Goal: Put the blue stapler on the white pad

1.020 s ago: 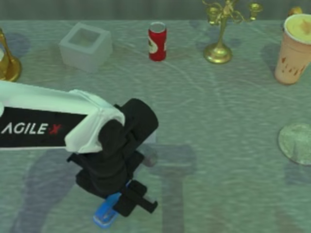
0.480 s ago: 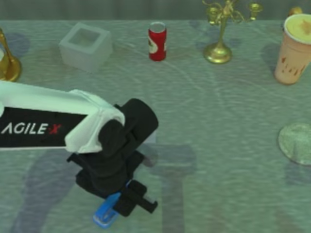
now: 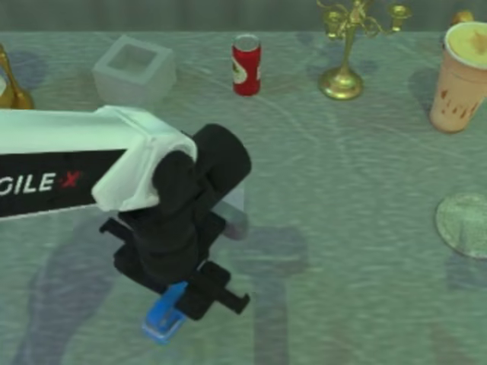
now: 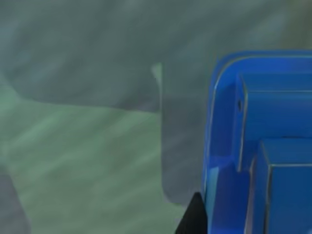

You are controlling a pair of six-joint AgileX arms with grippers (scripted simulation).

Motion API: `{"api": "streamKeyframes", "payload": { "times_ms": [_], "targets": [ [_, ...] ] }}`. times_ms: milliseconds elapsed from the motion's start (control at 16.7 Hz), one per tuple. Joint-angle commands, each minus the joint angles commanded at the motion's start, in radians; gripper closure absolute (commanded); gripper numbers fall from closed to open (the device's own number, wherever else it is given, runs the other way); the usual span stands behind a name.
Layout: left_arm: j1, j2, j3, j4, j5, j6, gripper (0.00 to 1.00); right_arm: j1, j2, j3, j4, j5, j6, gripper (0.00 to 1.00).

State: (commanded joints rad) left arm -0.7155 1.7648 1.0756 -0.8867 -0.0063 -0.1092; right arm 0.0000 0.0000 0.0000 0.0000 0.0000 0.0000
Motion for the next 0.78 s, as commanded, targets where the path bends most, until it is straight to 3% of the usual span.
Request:
{"api": "streamKeyframes", "payload": {
  "times_ms": [300, 780],
  "targets": [
    [0.005, -0.086, 0.125, -0.215, 0.000, 0.001, 1.00, 0.000, 0.000, 0.000, 0.000, 0.000, 0.000, 0.00],
    [0.003, -0.080, 0.159, -0.239, 0.000, -0.029, 1.00, 0.000, 0.000, 0.000, 0.000, 0.000, 0.000, 0.00]
  ]
}}
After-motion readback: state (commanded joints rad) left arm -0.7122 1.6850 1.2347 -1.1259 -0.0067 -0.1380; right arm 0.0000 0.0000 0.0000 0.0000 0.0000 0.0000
